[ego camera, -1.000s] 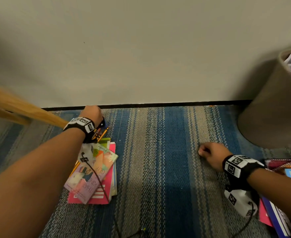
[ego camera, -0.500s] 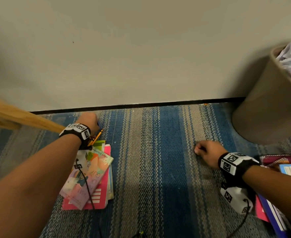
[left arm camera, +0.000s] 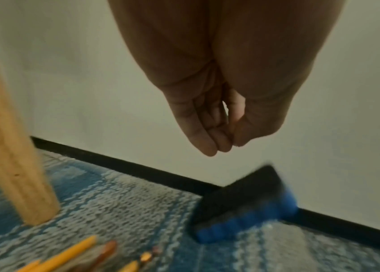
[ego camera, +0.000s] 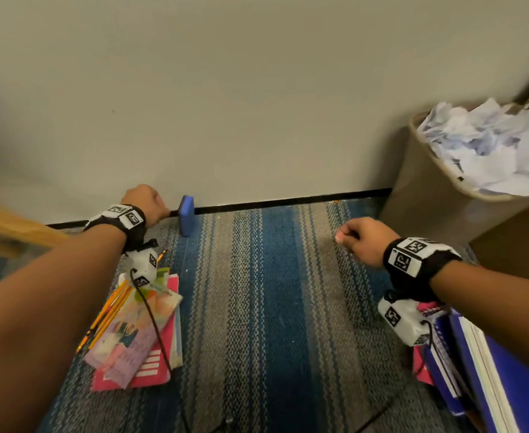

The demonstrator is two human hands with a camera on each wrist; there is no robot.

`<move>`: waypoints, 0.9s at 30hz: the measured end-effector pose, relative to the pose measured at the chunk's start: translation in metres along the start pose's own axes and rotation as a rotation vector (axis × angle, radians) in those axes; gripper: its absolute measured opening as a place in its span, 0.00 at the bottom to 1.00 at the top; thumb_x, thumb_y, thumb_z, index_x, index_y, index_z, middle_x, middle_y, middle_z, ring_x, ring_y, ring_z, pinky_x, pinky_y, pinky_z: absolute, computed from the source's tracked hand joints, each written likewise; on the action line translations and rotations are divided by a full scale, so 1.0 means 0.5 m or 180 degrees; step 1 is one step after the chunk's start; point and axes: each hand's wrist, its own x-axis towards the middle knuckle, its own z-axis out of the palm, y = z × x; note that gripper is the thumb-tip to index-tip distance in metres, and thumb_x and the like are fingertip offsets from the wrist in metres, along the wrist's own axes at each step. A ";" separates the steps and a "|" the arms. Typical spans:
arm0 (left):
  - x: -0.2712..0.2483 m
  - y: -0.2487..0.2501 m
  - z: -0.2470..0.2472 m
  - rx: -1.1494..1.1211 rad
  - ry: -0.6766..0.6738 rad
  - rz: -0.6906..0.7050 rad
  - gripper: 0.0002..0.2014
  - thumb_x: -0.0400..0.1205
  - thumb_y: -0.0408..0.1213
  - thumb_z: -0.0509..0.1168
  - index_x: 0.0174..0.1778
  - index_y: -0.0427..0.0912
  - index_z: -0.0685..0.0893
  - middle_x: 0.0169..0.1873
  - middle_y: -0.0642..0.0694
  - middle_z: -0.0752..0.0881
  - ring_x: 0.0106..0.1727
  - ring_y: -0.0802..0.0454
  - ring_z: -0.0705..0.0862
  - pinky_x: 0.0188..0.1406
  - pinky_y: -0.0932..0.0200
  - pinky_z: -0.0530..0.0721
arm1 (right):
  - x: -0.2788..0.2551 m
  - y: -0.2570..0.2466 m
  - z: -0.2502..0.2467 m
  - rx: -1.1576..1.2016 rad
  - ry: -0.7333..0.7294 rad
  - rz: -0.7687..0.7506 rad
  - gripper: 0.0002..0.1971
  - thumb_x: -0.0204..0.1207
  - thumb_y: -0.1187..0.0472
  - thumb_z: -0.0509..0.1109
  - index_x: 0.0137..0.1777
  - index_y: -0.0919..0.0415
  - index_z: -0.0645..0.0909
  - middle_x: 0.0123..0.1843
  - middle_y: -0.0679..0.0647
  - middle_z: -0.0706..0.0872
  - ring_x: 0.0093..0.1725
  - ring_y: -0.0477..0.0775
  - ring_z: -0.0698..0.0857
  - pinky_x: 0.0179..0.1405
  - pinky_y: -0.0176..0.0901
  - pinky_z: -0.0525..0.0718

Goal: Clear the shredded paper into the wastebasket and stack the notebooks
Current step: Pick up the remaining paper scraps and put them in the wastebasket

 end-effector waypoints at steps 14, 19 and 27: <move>-0.222 0.633 -0.090 -0.1591 0.0581 0.2326 0.03 0.72 0.35 0.72 0.34 0.42 0.85 0.32 0.49 0.88 0.35 0.55 0.86 0.38 0.63 0.84 | -0.114 -0.107 -0.390 0.0193 0.1656 -0.0510 0.07 0.81 0.58 0.68 0.47 0.59 0.85 0.36 0.47 0.84 0.37 0.47 0.82 0.45 0.40 0.81; -0.294 0.850 -0.080 -0.1450 0.0545 0.2895 0.02 0.75 0.37 0.72 0.37 0.44 0.88 0.31 0.54 0.86 0.32 0.62 0.84 0.36 0.72 0.82 | -0.137 -0.013 -0.524 -0.0489 0.1890 0.0356 0.04 0.77 0.60 0.72 0.45 0.59 0.88 0.35 0.50 0.87 0.33 0.48 0.84 0.37 0.35 0.78; -0.325 0.956 -0.001 -0.0181 0.0370 0.3142 0.01 0.74 0.37 0.72 0.37 0.46 0.88 0.42 0.45 0.90 0.45 0.46 0.88 0.44 0.59 0.83 | -0.146 0.050 -0.525 -0.0239 0.1798 0.0701 0.04 0.70 0.64 0.79 0.41 0.66 0.89 0.36 0.59 0.91 0.32 0.51 0.87 0.36 0.41 0.88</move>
